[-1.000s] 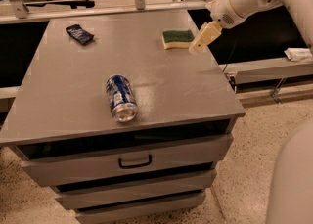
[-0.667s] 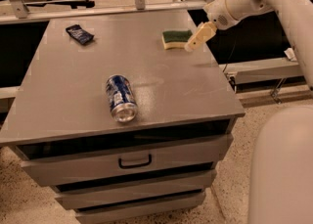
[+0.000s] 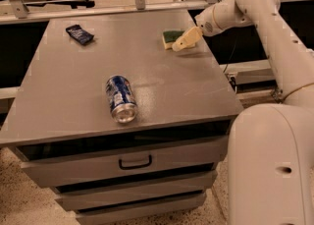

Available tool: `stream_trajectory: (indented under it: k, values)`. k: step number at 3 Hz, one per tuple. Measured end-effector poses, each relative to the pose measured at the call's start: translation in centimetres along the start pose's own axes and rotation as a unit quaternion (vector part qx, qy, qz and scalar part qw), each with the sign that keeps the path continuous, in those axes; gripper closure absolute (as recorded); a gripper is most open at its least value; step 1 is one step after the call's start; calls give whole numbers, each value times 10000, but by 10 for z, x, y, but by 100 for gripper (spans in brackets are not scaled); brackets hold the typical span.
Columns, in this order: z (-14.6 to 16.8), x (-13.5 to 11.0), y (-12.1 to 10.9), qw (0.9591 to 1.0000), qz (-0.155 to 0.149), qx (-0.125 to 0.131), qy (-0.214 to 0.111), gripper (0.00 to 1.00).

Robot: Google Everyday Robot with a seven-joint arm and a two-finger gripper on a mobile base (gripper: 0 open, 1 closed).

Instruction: Pick sponge

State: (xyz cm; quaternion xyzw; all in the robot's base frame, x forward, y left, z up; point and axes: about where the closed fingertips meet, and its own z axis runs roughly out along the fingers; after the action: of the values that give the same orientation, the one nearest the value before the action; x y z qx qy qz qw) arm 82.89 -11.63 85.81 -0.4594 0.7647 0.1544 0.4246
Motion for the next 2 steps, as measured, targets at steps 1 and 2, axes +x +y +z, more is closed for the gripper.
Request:
stream_trajectory:
  k: [1, 2]
  values:
    - [21, 10, -4, 9995, 317, -22, -51, 18]
    - [26, 10, -5, 9989, 439, -51, -148, 41]
